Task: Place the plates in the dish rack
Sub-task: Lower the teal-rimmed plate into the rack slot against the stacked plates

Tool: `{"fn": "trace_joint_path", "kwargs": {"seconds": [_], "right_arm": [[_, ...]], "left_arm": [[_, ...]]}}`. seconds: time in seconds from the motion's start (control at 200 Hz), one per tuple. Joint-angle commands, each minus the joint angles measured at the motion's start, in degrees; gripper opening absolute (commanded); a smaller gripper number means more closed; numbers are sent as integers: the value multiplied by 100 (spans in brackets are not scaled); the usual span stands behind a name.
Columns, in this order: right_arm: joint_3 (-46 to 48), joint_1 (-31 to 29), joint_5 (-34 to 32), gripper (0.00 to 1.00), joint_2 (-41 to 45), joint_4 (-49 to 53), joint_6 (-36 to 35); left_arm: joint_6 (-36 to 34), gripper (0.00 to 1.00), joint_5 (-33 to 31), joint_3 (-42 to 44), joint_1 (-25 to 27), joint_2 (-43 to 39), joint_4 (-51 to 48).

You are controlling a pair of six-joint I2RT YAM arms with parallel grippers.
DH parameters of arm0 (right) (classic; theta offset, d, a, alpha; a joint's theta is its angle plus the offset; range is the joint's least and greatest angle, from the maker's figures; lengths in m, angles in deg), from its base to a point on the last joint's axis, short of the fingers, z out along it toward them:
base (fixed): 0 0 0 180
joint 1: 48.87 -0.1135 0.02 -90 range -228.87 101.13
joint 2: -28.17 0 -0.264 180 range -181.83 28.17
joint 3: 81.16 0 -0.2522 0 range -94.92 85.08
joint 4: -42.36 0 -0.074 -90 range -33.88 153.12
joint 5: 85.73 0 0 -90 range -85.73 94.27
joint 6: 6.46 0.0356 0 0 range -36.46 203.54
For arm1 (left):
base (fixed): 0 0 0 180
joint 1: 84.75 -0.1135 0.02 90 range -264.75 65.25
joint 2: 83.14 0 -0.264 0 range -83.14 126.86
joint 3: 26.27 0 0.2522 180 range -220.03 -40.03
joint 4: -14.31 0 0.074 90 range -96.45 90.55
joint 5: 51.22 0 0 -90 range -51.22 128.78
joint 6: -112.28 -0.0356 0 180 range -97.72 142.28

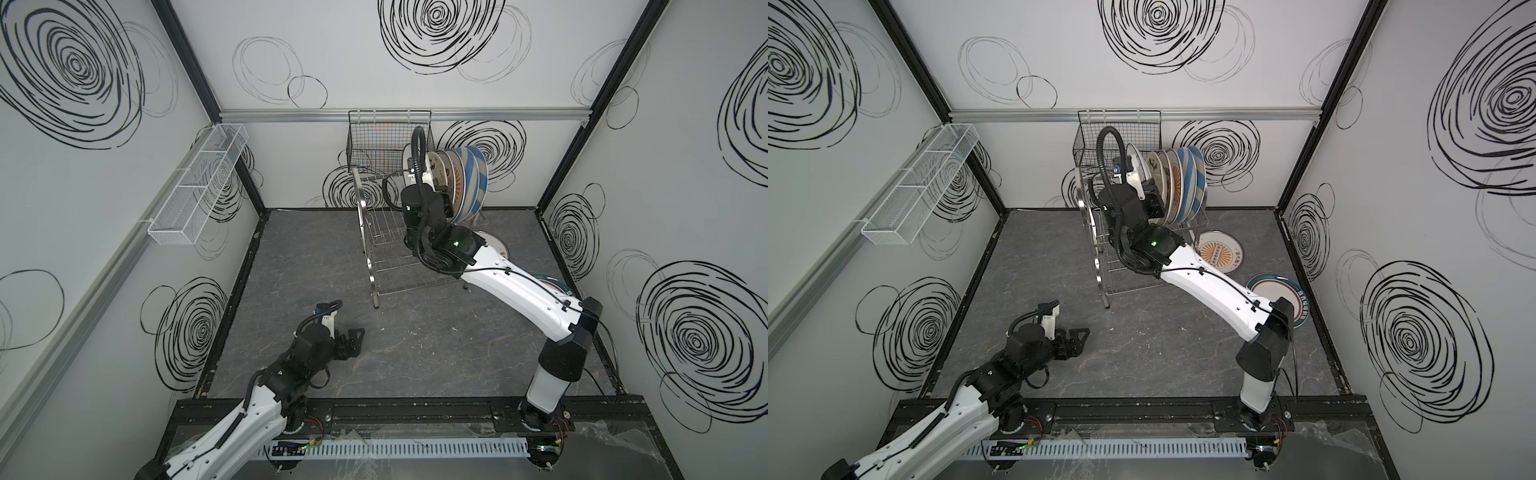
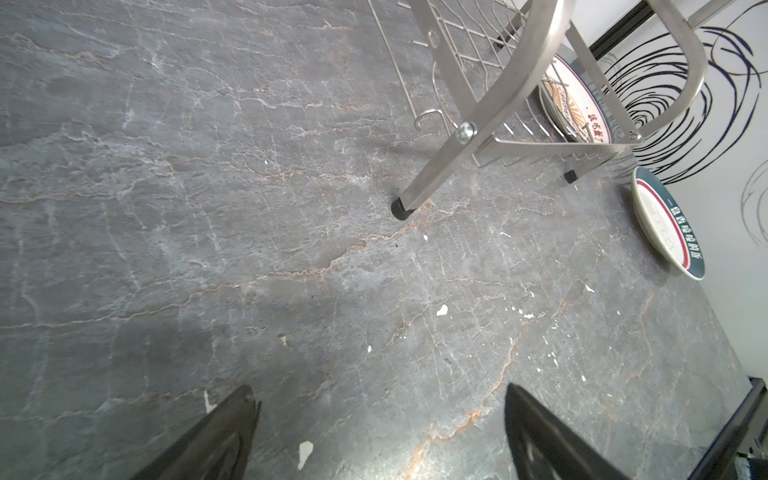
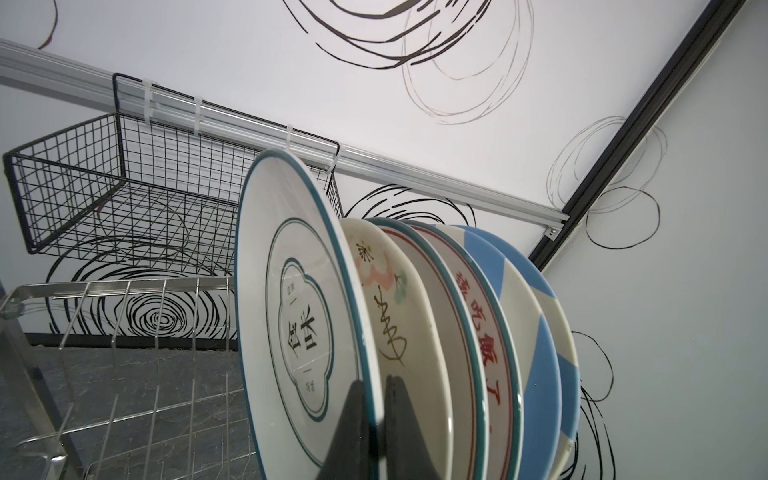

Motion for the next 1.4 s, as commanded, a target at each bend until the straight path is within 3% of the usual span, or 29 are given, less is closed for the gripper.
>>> {"fn": "trace_joint_path", "kwargs": {"seconds": [0.0, 0.645, 1.396], "right_arm": [[-169, 74, -88, 0, 53, -27, 235], [-124, 96, 359, 0, 26, 296, 638], [-1663, -68, 526, 13, -753, 1626, 833]], "left_arm": [[-79, 96, 47, 12, 26, -11, 246], [-88, 96, 39, -1, 34, 38, 242], [-88, 96, 45, 12, 46, -15, 242]]}}
